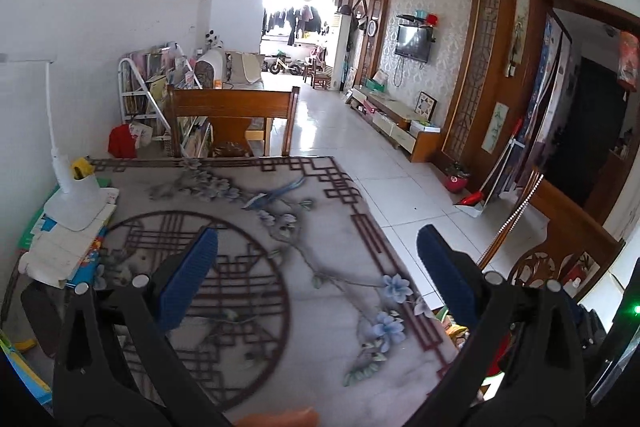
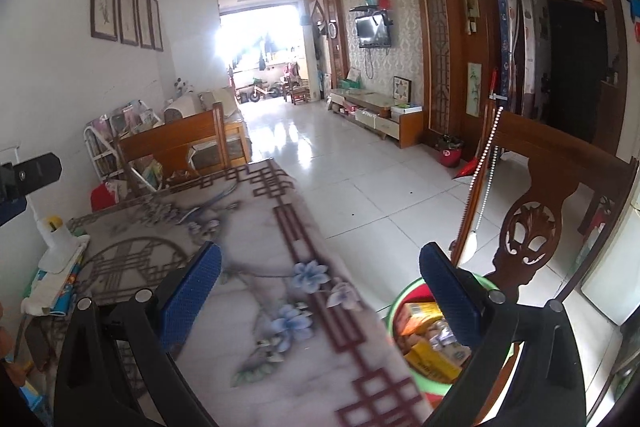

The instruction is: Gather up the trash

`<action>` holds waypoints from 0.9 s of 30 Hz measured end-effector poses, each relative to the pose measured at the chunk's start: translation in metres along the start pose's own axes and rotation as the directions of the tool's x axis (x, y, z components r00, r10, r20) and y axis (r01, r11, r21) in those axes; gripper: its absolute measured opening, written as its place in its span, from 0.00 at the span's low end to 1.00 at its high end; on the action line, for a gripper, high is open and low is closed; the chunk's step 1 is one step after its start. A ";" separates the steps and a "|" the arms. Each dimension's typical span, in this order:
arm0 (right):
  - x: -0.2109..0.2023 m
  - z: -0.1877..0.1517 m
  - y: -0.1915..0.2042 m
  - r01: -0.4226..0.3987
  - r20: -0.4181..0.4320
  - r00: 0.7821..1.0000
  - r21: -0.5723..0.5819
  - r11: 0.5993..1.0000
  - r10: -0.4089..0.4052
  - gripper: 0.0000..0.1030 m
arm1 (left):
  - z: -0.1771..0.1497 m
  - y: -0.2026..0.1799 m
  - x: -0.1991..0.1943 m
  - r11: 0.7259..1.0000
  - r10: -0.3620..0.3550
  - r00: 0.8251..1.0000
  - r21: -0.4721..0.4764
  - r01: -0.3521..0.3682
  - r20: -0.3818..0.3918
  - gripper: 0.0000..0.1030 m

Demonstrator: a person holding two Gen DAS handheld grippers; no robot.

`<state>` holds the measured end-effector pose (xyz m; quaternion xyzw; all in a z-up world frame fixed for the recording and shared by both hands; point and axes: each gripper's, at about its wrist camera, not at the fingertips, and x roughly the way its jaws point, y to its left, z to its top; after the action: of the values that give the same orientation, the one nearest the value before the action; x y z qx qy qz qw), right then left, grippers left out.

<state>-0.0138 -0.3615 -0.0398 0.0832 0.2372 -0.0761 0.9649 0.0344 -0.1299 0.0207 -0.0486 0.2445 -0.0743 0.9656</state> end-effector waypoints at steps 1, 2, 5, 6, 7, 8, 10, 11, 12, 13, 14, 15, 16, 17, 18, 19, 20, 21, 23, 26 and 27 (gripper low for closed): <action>-0.002 -0.002 0.007 -0.002 -0.001 1.000 -0.002 1.000 0.002 0.93 | 0.001 0.006 -0.003 1.000 -0.002 1.000 -0.002 0.002 0.002 0.95; -0.004 -0.004 0.013 -0.003 -0.003 1.000 -0.003 1.000 0.003 0.93 | 0.001 0.010 -0.005 1.000 -0.002 1.000 -0.004 0.002 0.003 0.95; -0.007 -0.008 0.027 -0.003 -0.008 1.000 -0.004 1.000 0.003 0.93 | 0.003 0.023 -0.011 1.000 -0.007 1.000 -0.005 0.007 0.008 0.95; -0.008 -0.009 0.032 -0.002 -0.009 1.000 -0.002 1.000 0.002 0.93 | 0.003 0.027 -0.013 1.000 -0.010 1.000 -0.004 0.010 0.008 0.95; -0.010 -0.010 0.035 -0.001 -0.009 1.000 0.000 1.000 0.001 0.93 | 0.003 0.031 -0.014 1.000 -0.014 1.000 -0.004 0.014 0.006 0.95; -0.010 -0.012 0.037 0.000 -0.011 1.000 0.002 1.000 0.001 0.93 | 0.003 0.034 -0.016 1.000 -0.015 1.000 -0.004 0.015 0.006 0.95; -0.013 -0.014 0.044 0.002 -0.014 1.000 0.005 1.000 -0.002 0.93 | 0.003 0.038 -0.017 1.000 -0.015 1.000 -0.004 0.015 0.008 0.95; -0.014 -0.015 0.046 0.003 -0.014 1.000 0.007 1.000 -0.003 0.93 | 0.003 0.042 -0.019 1.000 -0.017 1.000 -0.005 0.017 0.009 0.95; -0.015 -0.016 0.048 0.004 -0.015 1.000 0.009 1.000 -0.004 0.93 | 0.003 0.044 -0.020 1.000 -0.018 1.000 -0.005 0.018 0.009 0.95; -0.016 -0.017 0.050 0.005 -0.015 1.000 0.010 1.000 -0.005 0.93 | 0.003 0.047 -0.021 1.000 -0.020 1.000 -0.005 0.020 0.010 0.95; -0.017 -0.018 0.053 0.007 -0.015 1.000 0.010 1.000 -0.007 0.93 | 0.003 0.050 -0.021 1.000 -0.021 1.000 -0.004 0.021 0.010 0.95; -0.018 -0.018 0.055 0.008 -0.017 1.000 0.011 1.000 -0.008 0.93 | 0.002 0.052 -0.023 1.000 -0.021 1.000 -0.004 0.021 0.010 0.95; -0.019 -0.019 0.057 0.007 -0.019 1.000 0.011 1.000 -0.007 0.93 | 0.002 0.055 -0.024 1.000 -0.022 1.000 -0.005 0.022 0.010 0.95; -0.019 -0.019 0.058 0.007 -0.021 1.000 0.012 1.000 -0.007 0.93 | 0.002 0.053 -0.023 1.000 -0.021 1.000 -0.004 0.021 0.011 0.95; -0.019 -0.020 0.060 0.007 -0.021 1.000 0.011 1.000 -0.007 0.93 | 0.002 0.053 -0.023 1.000 -0.020 1.000 -0.004 0.020 0.011 0.95; -0.019 -0.020 0.061 0.007 -0.019 1.000 0.011 1.000 -0.007 0.93 | 0.002 0.054 -0.023 1.000 -0.022 1.000 -0.004 0.022 0.010 0.95; -0.019 -0.020 0.062 0.007 -0.020 1.000 0.009 1.000 -0.006 0.93 | 0.002 0.055 -0.024 1.000 -0.021 1.000 -0.007 0.021 0.009 0.95; -0.019 -0.021 0.062 0.006 -0.023 1.000 0.007 1.000 -0.006 0.93 | 0.002 0.054 -0.023 1.000 -0.018 1.000 -0.009 0.018 0.007 0.95; -0.020 -0.022 0.066 0.004 -0.023 1.000 0.006 1.000 -0.004 0.93 | 0.001 0.056 -0.025 1.000 -0.022 1.000 -0.008 0.022 0.014 0.95; -0.022 -0.023 0.072 0.001 -0.020 1.000 0.004 1.000 -0.001 0.93 | 0.000 0.064 -0.030 1.000 0.006 0.999 0.001 -0.006 0.031 0.95; -0.023 -0.023 0.074 0.000 -0.019 1.000 0.001 1.000 0.000 0.93 | -0.001 0.066 -0.035 1.000 0.015 0.999 0.005 -0.015 0.038 0.95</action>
<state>-0.0303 -0.2826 -0.0395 0.0845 0.2461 -0.0756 0.9626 0.0117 -0.0593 0.0276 -0.0454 0.2264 -0.0667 0.9707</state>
